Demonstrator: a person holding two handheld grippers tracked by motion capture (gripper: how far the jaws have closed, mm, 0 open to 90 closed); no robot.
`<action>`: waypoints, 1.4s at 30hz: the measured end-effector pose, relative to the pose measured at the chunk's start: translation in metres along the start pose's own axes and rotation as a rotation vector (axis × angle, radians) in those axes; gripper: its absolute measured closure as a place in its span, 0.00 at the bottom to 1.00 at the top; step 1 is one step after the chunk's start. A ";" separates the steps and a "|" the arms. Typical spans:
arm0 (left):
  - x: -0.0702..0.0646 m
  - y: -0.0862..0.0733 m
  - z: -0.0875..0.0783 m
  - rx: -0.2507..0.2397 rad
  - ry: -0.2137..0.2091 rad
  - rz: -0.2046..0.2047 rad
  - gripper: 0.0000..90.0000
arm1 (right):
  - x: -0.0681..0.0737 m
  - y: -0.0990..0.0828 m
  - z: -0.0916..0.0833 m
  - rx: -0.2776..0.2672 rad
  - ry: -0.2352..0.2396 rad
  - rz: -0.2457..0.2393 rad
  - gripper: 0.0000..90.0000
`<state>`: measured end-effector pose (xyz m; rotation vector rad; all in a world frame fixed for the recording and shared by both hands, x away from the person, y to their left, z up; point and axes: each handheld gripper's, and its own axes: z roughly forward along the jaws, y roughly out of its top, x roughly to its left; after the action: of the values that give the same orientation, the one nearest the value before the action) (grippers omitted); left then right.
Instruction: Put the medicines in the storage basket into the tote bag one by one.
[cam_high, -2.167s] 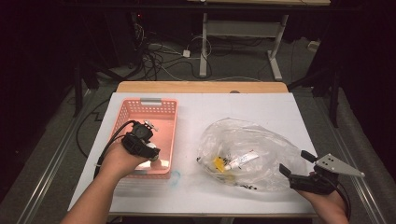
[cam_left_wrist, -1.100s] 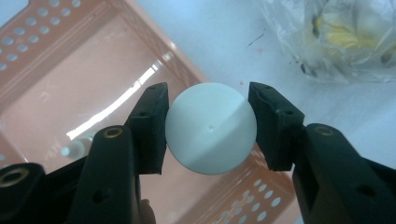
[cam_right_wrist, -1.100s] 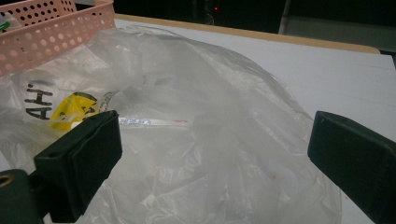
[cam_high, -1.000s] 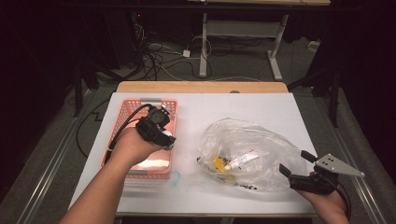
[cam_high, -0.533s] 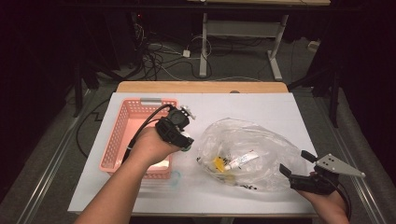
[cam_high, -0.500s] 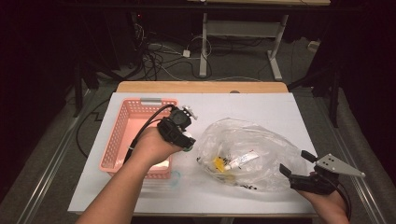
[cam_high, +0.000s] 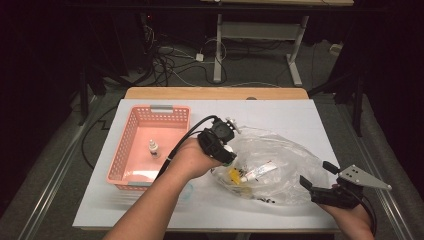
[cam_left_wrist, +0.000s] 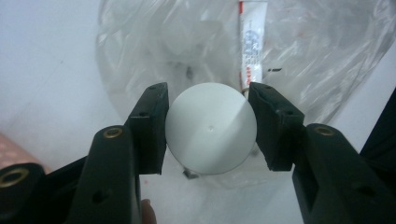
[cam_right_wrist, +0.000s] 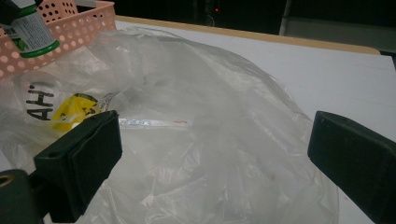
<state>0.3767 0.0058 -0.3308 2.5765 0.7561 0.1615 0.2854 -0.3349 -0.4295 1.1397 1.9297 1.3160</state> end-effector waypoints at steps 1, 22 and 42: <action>-0.003 0.003 0.000 -0.005 -0.002 0.011 0.55 | 0.000 0.000 0.000 -0.001 0.001 -0.002 0.04; -0.047 0.060 0.055 -0.023 -0.072 0.123 0.55 | -0.002 0.001 -0.002 -0.009 0.001 -0.004 0.04; -0.022 0.072 0.101 0.030 0.011 0.070 0.54 | -0.002 0.000 -0.002 -0.011 0.010 -0.001 0.04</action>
<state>0.4162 -0.0994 -0.3879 2.6341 0.6769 0.1872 0.2847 -0.3375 -0.4283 1.1292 1.9268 1.3328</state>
